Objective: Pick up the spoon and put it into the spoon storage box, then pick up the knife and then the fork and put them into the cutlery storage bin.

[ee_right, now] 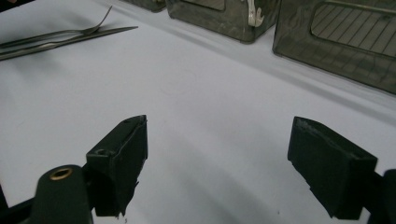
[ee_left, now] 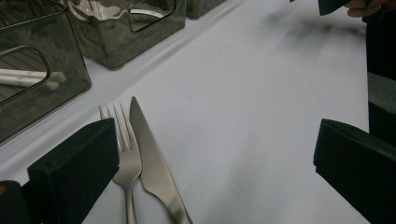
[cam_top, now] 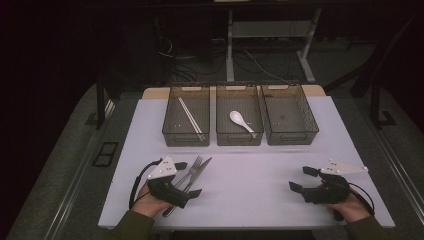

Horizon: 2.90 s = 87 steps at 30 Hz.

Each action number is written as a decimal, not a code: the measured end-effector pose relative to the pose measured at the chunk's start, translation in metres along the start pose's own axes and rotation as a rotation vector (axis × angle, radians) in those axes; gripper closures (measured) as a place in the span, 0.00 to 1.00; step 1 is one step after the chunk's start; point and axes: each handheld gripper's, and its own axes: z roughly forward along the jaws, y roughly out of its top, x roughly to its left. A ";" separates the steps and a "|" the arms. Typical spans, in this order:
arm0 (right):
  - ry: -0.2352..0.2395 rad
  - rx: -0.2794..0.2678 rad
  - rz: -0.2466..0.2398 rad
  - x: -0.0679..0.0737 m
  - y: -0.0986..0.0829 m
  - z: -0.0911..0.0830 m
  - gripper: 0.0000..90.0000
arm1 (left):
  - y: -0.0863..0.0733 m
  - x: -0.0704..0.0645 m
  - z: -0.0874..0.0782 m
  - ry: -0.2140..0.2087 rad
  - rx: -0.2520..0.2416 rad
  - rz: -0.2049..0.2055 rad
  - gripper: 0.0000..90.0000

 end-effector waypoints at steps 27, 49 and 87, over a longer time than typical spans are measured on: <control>0.000 0.020 -0.022 0.003 -0.002 0.001 0.22 | -0.017 0.017 -0.020 0.110 0.167 -0.082 0.85; -0.004 0.031 -0.029 0.004 -0.002 0.002 0.22 | -0.032 0.014 -0.019 0.088 0.301 -0.115 0.99; -0.001 0.031 -0.032 0.005 -0.002 0.002 0.22 | -0.025 0.043 -0.037 0.234 0.207 -0.066 0.91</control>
